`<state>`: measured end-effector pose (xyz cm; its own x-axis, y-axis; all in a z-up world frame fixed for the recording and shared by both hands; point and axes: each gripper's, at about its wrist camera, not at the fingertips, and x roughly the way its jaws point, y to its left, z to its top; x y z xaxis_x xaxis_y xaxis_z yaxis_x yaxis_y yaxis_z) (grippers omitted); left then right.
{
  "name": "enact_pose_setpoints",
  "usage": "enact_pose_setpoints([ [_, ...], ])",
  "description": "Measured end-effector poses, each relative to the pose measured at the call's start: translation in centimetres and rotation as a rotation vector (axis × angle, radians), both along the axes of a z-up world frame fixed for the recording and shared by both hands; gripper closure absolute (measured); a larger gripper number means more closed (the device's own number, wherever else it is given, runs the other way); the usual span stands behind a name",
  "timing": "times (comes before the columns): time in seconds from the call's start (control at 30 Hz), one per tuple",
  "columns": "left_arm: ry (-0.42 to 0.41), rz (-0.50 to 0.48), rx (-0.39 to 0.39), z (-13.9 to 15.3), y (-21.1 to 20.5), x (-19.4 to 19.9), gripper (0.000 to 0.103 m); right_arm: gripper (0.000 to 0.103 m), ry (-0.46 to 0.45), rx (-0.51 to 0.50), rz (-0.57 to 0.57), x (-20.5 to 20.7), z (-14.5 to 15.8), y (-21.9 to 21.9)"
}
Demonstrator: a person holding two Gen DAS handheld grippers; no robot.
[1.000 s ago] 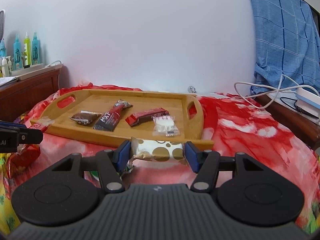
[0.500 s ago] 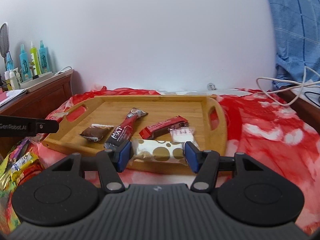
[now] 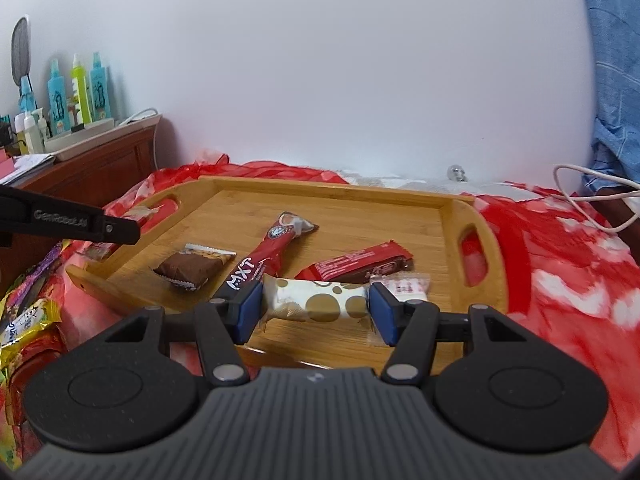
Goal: Organize snacks
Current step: 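Carry the wafer packet with the left tool while the right tool carries the gold-dotted wrapper over the tray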
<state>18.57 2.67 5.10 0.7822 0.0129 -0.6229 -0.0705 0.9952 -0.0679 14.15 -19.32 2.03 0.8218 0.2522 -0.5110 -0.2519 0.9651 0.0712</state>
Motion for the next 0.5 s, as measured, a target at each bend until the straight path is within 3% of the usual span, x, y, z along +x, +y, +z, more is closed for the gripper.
enact_pose_setpoints([
  [0.5,0.03,-0.005,0.024,-2.4,-0.7,2.2,0.071,0.042,0.034,0.008,0.008,1.3,-1.0,0.0],
])
